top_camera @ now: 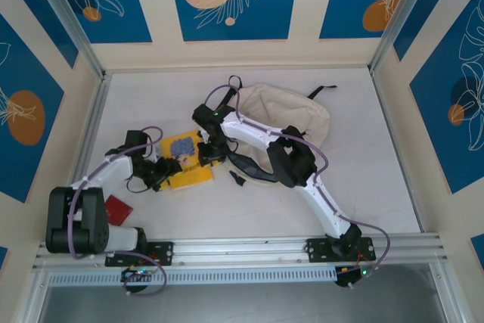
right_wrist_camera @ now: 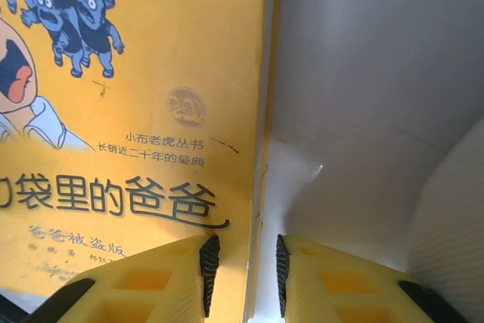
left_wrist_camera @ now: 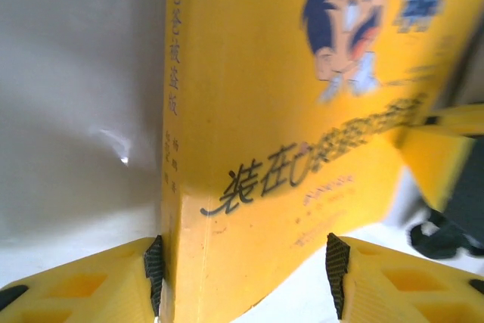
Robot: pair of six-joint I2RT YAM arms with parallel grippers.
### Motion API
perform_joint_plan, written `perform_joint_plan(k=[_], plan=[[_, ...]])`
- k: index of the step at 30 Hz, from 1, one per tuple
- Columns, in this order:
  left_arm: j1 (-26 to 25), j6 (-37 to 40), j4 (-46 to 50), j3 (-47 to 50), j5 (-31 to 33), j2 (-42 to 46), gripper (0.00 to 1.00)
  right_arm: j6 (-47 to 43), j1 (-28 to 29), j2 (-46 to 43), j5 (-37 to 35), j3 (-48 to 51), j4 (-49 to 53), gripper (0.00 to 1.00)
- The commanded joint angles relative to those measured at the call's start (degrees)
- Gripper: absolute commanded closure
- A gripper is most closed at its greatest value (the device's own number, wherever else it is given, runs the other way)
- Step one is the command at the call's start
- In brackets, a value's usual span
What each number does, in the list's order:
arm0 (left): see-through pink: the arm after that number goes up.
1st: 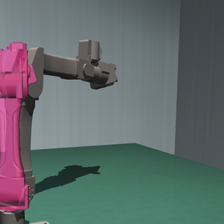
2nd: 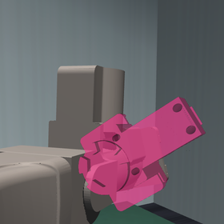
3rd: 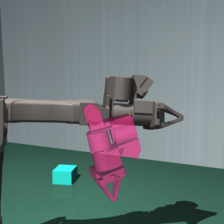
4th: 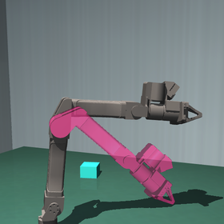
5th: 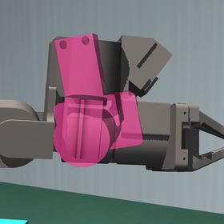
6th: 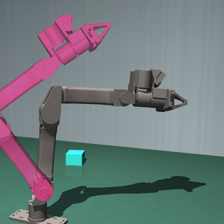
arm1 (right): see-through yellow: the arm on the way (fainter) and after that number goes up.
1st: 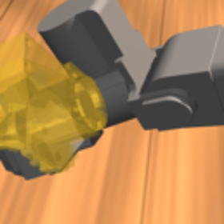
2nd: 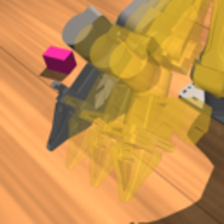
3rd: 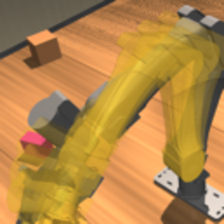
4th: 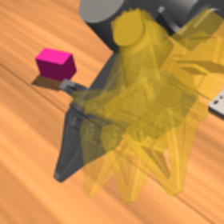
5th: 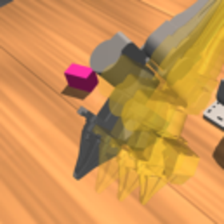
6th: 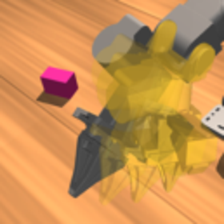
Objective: Pack the student bag
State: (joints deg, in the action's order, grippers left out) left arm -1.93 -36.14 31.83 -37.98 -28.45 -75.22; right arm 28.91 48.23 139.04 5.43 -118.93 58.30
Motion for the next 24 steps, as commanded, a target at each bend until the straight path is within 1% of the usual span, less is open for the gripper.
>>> perform_joint_plan(k=[1,7,12,16,20,24], plan=[[0.0,-3.1,-9.8,-1.1,-11.4,4.5,0.42,1.1,1.5,1.6,2.8,4.0,2.0,0.68],[0.0,-8.4,-15.2,0.4,-13.9,6.2,0.4,1.7,1.3,1.0,3.2,5.8,0.8,0.68],[0.0,-10.8,-17.2,1.8,-13.7,3.8,0.4,1.9,1.3,1.0,3.1,6.2,0.4,0.68],[0.0,-11.3,-17.7,2.2,-12.2,2.9,0.42,2.0,1.3,0.8,2.8,6.7,0.3,0.69],[0.0,-9.9,-15.4,1.8,-9.0,3.1,0.47,2.3,1.1,0.5,2.8,7.0,-0.1,0.69],[0.0,-9.0,-14.4,2.0,-7.4,1.7,0.56,2.3,1.6,-0.5,1.3,7.2,-0.2,0.68]])
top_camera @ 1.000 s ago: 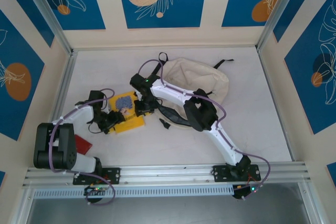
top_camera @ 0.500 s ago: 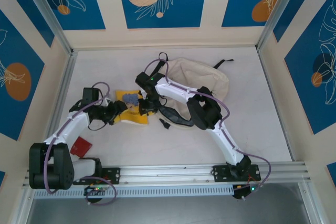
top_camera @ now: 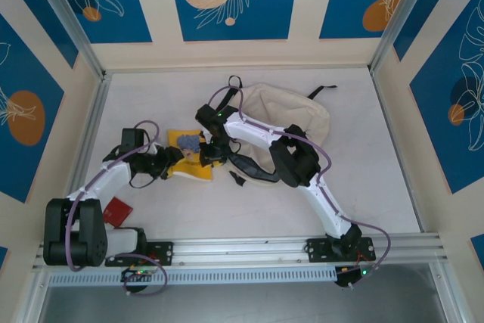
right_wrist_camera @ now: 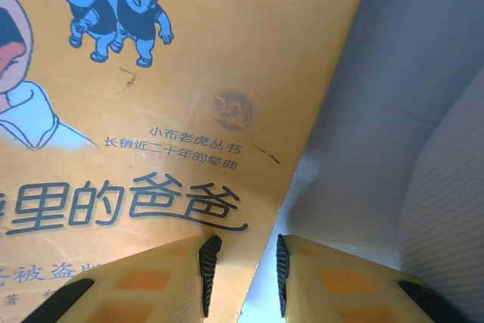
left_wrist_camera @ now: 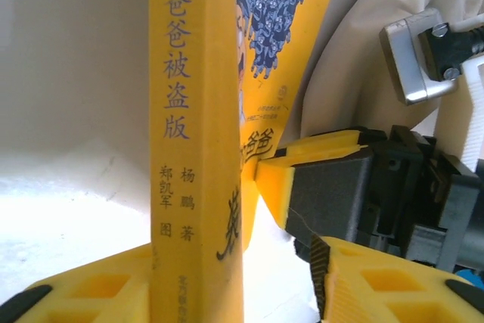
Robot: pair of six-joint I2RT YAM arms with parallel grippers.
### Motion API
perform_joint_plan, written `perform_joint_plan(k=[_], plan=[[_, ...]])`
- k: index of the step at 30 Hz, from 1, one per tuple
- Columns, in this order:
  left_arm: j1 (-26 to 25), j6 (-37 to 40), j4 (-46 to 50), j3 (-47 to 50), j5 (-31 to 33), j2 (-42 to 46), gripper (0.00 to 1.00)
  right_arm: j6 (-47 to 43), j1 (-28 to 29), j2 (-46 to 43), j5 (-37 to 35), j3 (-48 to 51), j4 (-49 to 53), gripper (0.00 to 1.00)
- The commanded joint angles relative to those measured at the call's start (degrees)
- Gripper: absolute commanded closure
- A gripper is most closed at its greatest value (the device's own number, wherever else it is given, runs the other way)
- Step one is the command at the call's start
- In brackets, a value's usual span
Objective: Pack the student bag
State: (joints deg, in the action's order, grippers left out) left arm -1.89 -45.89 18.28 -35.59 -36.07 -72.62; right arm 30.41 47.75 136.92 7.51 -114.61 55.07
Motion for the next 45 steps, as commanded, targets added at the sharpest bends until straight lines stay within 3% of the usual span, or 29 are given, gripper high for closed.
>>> perform_joint_plan(k=[1,7,14,19,23,28,34,40,45], plan=[[0.0,1.0,-0.7,-0.4,0.7,-1.2,0.58,0.8,2.1,1.3,-0.8,3.1,2.9,0.68],[0.0,2.7,2.7,-1.6,5.8,-0.5,0.74,1.4,2.6,-3.0,-1.6,3.1,2.4,0.63],[0.0,7.4,9.8,-5.0,10.8,3.6,1.0,4.2,2.9,-15.7,-2.6,3.4,-1.4,0.45],[-0.1,10.1,11.5,-7.8,8.6,9.0,1.0,6.1,2.7,-25.4,-7.8,8.7,-4.7,0.35],[-0.2,8.0,8.6,-9.7,3.0,11.8,1.0,9.3,0.7,-33.9,-7.5,18.2,-11.2,0.25],[-1.0,1.6,1.1,-11.6,-5.9,14.3,1.0,9.9,-3.6,-41.0,-2.2,25.9,-15.2,0.16],[-4.7,-4.3,-4.1,-17.3,-10.7,14.7,1.0,12.3,-10.6,-48.3,9.0,34.2,-23.0,0.07],[-10.8,-9.5,-11.4,-22.4,-12.7,10.9,1.0,18.6,-18.2,-50.2,24.4,37.8,-36.6,0.03],[-14.4,-13.0,-18.1,-26.4,-13.1,6.9,1.0,23.9,-21.4,-48.5,29.6,37.8,-42.0,0.03]])
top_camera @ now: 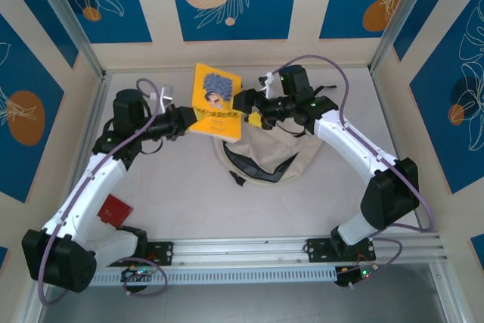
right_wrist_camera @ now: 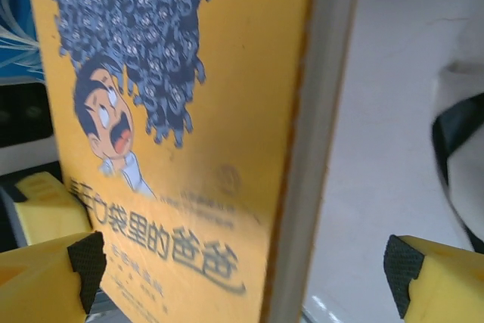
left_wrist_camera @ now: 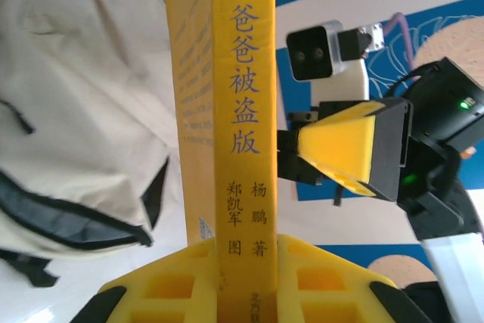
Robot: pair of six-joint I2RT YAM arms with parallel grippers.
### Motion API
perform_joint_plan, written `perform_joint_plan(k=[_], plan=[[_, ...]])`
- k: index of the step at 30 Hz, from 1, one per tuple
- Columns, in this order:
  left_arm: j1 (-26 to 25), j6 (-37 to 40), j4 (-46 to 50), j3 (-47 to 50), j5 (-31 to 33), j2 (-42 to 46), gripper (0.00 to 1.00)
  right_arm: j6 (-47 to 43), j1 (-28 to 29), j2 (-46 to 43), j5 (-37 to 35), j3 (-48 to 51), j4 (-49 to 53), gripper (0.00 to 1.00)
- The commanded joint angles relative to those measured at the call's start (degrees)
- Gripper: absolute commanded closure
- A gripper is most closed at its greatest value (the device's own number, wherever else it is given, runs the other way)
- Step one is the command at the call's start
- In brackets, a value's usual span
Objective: Pack the student bag
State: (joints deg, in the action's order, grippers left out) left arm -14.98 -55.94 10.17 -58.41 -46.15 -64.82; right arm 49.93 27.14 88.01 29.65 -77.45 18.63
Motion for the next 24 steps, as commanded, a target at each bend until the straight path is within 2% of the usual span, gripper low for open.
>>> perform_joint_plan(k=[1,6,17,24], plan=[[-1.8,-3.6,-11.0,-4.2,-2.9,-1.6,1.0,4.7,-1.1,0.5,7.6,0.6,-5.6,0.03],[-2.6,-6.6,-14.0,-5.9,-2.9,-3.9,1.0,5.8,-2.4,0.1,8.4,2.2,-6.9,0.03],[-4.3,-15.3,-24.6,-5.0,-2.5,-5.3,1.0,17.4,-5.0,0.7,18.8,6.3,-25.8,0.0],[-4.4,-14.6,-22.6,-3.5,-2.0,-4.6,1.0,23.9,-5.8,2.4,22.8,4.3,-33.8,0.03]])
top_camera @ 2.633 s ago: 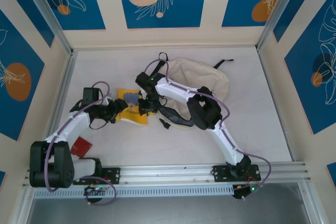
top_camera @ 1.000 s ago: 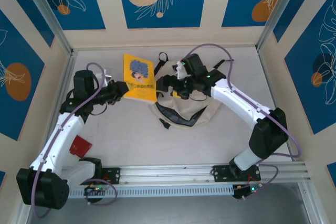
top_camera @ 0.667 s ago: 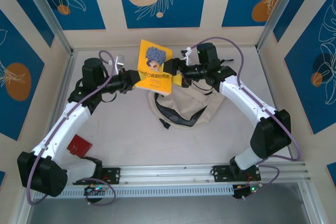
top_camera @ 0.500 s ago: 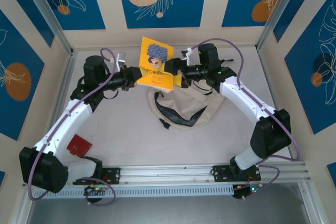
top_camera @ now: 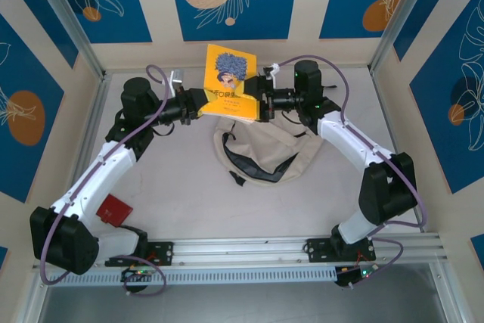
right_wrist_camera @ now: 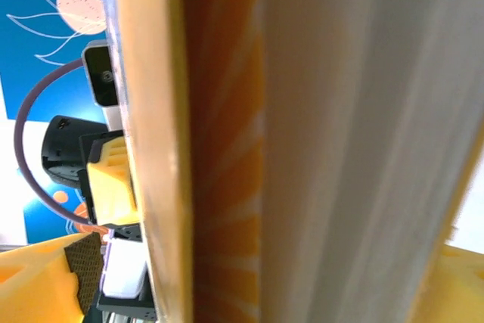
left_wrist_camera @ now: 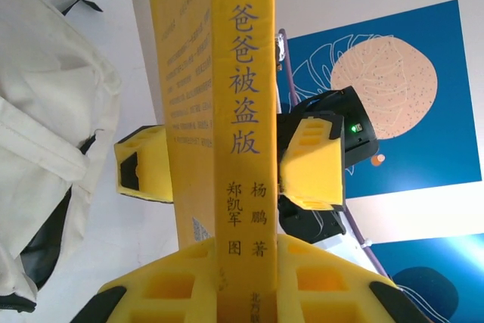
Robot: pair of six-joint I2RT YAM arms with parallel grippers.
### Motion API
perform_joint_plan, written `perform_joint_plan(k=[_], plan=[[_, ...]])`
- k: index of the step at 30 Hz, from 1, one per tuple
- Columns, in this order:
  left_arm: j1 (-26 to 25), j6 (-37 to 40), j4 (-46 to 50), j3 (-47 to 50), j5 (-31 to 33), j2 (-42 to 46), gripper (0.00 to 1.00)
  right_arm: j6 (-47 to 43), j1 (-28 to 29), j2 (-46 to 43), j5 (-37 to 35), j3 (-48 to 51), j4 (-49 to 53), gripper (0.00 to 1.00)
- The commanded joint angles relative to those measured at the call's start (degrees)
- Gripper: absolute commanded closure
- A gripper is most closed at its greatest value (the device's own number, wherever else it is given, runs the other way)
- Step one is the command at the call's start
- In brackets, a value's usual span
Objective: Pack the student bag
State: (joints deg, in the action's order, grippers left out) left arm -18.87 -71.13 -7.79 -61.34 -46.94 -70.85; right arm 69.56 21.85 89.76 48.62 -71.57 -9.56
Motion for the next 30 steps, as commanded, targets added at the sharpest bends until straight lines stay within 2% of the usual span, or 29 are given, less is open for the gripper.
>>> perform_joint_plan(k=[1,3,7,11,14,15,17,19,21,24,27,30], plan=[[-0.6,1.0,-3.7,-0.5,-1.1,1.5,1.0,4.9,-0.7,0.6,4.2,-1.6,-6.4,0.06],[-0.5,1.4,-2.8,-0.1,-1.0,1.7,1.0,5.7,-1.2,0.2,4.6,-1.5,-7.3,0.1],[-0.6,2.6,-0.7,0.6,-0.4,1.9,1.0,6.4,-2.2,-0.4,4.7,-1.8,-7.0,0.26],[-0.6,3.4,2.4,0.9,2.1,2.3,1.0,6.9,-2.9,-1.2,3.8,-1.8,-4.5,0.49],[-0.6,2.9,2.8,0.8,4.1,2.5,1.0,7.0,-2.6,-1.9,1.1,-2.2,-2.3,0.78],[-0.6,2.4,2.8,0.9,5.1,2.5,0.92,7.3,-2.4,-1.9,0.1,-2.6,-1.6,0.85],[-0.8,1.6,3.4,1.1,7.4,2.7,0.7,7.6,-1.9,-2.1,-2.7,-2.9,-0.8,0.92],[-1.1,0.5,5.1,1.8,11.3,3.3,0.48,7.8,-1.0,-2.9,-6.8,-2.5,-0.1,0.95],[-2.4,-2.8,7.3,3.2,17.4,4.5,0.32,8.7,-0.1,-3.4,-11.6,-1.9,-0.2,0.96],[-4.8,-7.3,7.0,6.1,25.1,6.4,0.18,10.7,1.0,-3.2,-17.2,-1.0,-1.2,0.97],[-6.6,-12.4,4.9,9.4,30.0,7.5,0.12,13.4,1.8,-2.6,-20.6,0.3,-3.7,0.97],[-8.8,-17.8,0.7,12.9,34.1,7.5,0.1,15.8,2.6,-1.1,-21.4,0.1,-2.8,0.97]])
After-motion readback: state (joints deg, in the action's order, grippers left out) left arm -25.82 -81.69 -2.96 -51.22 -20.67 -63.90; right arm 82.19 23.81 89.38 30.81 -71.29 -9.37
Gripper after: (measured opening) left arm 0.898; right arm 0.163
